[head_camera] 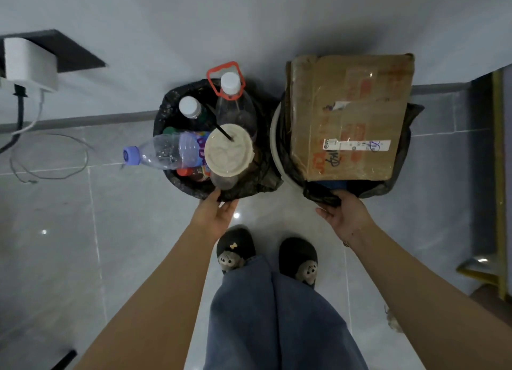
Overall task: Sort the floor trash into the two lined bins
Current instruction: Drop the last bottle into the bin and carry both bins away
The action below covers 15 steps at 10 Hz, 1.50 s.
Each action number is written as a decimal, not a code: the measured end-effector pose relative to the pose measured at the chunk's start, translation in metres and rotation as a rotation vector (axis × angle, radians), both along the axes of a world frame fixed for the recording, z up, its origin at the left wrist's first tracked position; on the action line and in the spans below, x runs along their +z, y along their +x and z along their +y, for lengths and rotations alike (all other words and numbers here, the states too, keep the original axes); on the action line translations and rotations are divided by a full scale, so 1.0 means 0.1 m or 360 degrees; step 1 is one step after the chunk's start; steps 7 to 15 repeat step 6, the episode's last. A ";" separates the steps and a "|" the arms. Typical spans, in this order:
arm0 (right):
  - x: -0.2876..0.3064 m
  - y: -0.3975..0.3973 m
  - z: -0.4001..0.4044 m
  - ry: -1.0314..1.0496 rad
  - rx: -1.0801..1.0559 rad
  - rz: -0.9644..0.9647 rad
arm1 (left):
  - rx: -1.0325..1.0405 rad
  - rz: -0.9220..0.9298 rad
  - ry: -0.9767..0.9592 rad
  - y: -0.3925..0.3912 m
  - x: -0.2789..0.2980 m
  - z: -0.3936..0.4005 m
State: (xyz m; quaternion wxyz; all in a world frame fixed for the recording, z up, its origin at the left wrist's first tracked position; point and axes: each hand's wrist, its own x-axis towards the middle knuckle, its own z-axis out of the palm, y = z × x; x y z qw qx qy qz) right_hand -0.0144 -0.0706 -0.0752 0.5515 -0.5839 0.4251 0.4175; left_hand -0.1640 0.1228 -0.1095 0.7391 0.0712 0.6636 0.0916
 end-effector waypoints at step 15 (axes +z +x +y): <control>3.36 -0.66 -0.21 0.0557 0.0799 -0.0315 | -0.0826 -0.0019 0.0335 -0.43 3.66 -0.79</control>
